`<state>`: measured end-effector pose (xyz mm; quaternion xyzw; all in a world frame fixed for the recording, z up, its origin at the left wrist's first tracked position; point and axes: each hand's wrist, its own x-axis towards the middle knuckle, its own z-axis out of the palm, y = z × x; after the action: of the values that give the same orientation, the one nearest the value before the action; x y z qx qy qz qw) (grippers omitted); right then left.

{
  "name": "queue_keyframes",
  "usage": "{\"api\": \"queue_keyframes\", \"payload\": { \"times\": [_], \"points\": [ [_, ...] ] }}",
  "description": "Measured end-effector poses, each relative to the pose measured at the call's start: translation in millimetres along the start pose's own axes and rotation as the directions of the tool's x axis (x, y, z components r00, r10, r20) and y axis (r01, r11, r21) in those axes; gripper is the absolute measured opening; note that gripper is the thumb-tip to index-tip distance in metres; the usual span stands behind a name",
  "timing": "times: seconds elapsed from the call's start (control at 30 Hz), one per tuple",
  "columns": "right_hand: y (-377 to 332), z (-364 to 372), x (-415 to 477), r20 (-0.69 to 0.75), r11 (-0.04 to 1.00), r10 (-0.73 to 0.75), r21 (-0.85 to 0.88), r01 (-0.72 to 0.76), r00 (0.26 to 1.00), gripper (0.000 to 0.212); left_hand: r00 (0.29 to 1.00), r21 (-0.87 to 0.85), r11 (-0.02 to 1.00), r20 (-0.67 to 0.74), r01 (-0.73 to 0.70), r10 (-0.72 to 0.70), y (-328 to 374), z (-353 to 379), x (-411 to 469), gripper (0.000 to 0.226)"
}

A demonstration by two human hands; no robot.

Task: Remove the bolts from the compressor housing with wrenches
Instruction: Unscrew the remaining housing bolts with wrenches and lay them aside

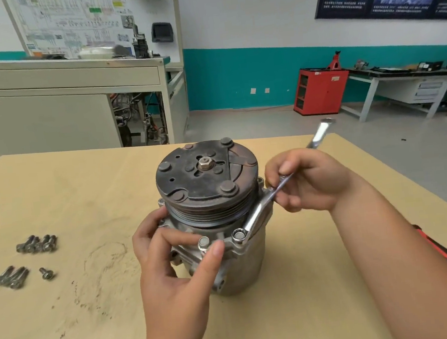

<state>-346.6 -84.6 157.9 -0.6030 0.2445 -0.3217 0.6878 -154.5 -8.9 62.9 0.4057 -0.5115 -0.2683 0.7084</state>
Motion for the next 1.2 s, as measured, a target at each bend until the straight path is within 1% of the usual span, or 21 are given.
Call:
{"api": "queue_keyframes", "payload": {
  "times": [0.07, 0.13, 0.17, 0.2, 0.23, 0.27, 0.3, 0.33, 0.43, 0.5, 0.57, 0.6, 0.7, 0.73, 0.8, 0.87, 0.93, 1.0, 1.07, 1.13, 1.2],
  "points": [
    [3.6, -8.9, 5.5, 0.078, 0.996, 0.006, 0.090, -0.013, 0.997, 0.021, 0.999, 0.008, 0.999, -0.003, 0.039, -0.039, 0.2, -1.5, 2.3, 0.023],
    [10.6, -12.4, -1.7, 0.154, 0.957, -0.063, 0.291, 0.016, 0.986, 0.014, 1.000, 0.045, 0.999, 0.018, 0.024, -0.025, 0.7, -5.9, 4.4, 0.023],
    [15.0, -10.0, -11.1, 0.161, 0.924, -0.111, 0.380, 0.042, 0.981, 0.014, 0.999, 0.063, 0.998, 0.035, 0.001, -0.003, 1.3, -8.3, 4.2, 0.022],
    [19.6, -4.1, -22.5, 0.106, 0.915, -0.144, 0.394, 0.092, 0.984, 0.015, 0.998, 0.074, 0.997, 0.055, -0.023, 0.019, 1.8, -10.1, 3.4, 0.020],
    [24.2, 4.7, -35.1, -0.023, 0.932, -0.161, 0.325, 0.160, 0.987, 0.016, 0.997, 0.080, 0.996, 0.074, -0.039, 0.034, 2.4, -11.5, 2.2, 0.018],
    [30.6, 15.3, -48.0, -0.173, 0.952, -0.194, 0.203, 0.228, 0.966, 0.019, 0.995, 0.081, 0.996, 0.088, -0.048, 0.041, 3.1, -12.2, 0.8, 0.017],
    [36.4, 28.6, -59.7, -0.289, 0.956, -0.250, 0.079, 0.283, 0.924, 0.023, 0.995, 0.075, 0.996, 0.094, -0.049, 0.042, 3.8, -11.9, -0.6, 0.017],
    [41.6, 42.3, -70.4, -0.353, 0.948, -0.301, -0.011, 0.318, 0.886, 0.026, 0.995, 0.062, 0.997, 0.090, -0.042, 0.036, 4.4, -11.2, -1.4, 0.017],
    [53.4, 82.3, -85.4, -0.409, 0.889, -0.441, -0.317, 0.329, 0.799, 0.018, 0.998, 0.055, 0.998, 0.047, -0.044, 0.041, 5.5, -9.5, -0.4, 0.014],
    [59.3, 101.0, -86.5, -0.461, 0.802, -0.525, -0.549, 0.235, 0.715, 0.027, 0.999, 0.082, 0.995, 0.012, -0.049, 0.048, 5.6, -8.7, 2.9, 0.013],
    [61.5, 112.7, -87.6, -0.449, 0.690, -0.604, -0.708, 0.150, 0.659, 0.030, 0.999, 0.100, 0.994, -0.013, -0.036, 0.038, 5.8, -8.5, 5.5, 0.016],
    [62.0, 115.1, -88.6, -0.434, 0.651, -0.623, -0.749, 0.124, 0.651, 0.031, 0.999, 0.105, 0.994, -0.021, -0.032, 0.035, 5.7, -8.6, 6.6, 0.017],
    [60.4, 114.3, -94.6, -0.392, 0.602, -0.595, -0.796, 0.066, 0.701, 0.034, 0.999, 0.127, 0.991, -0.014, -0.042, 0.044, 6.5, -8.2, 7.3, 0.023],
    [59.6, 114.4, -93.9, -0.394, 0.591, -0.598, -0.805, 0.051, 0.698, 0.035, 0.999, 0.139, 0.989, 0.000, -0.050, 0.050, 6.4, -8.1, 6.5, 0.025],
    [57.9, 119.4, -88.3, -0.443, 0.590, -0.619, -0.808, 0.011, 0.649, 0.032, 0.998, 0.155, 0.986, 0.035, -0.060, 0.055, 7.0, -8.4, 3.7, 0.026],
    [54.8, 125.3, -82.9, -0.486, 0.613, -0.634, -0.790, 0.007, 0.602, 0.030, 0.996, 0.135, 0.988, 0.063, -0.077, 0.069, 7.2, -8.8, 1.1, 0.019],
    [46.6, 122.6, -79.3, -0.508, 0.688, -0.596, -0.722, 0.070, 0.622, 0.029, 0.994, 0.103, 0.991, 0.080, -0.084, 0.076, 7.2, -9.8, 0.5, 0.017],
    [34.8, 106.9, -75.7, -0.511, 0.778, -0.534, -0.608, 0.155, 0.674, 0.026, 0.995, 0.081, 0.995, 0.079, -0.067, 0.060, 6.7, -10.5, 1.1, 0.016],
    [19.8, 82.3, -66.8, -0.483, 0.860, -0.448, -0.464, 0.214, 0.752, 0.029, 0.998, 0.067, 0.997, 0.056, -0.034, 0.031, 7.2, -10.6, 2.5, 0.015],
    [5.3, 54.2, -50.9, -0.400, 0.925, -0.310, -0.337, 0.176, 0.863, 0.024, 1.000, 0.064, 0.998, 0.025, -0.004, 0.003, 8.1, -9.8, 4.0, 0.016],
    [-6.5, 28.6, -29.9, -0.258, 0.971, -0.158, -0.216, 0.102, 0.953, 0.019, 1.000, 0.088, 0.996, 0.001, 0.017, -0.018, 8.9, -8.0, 5.5, 0.020]
  ]
}}
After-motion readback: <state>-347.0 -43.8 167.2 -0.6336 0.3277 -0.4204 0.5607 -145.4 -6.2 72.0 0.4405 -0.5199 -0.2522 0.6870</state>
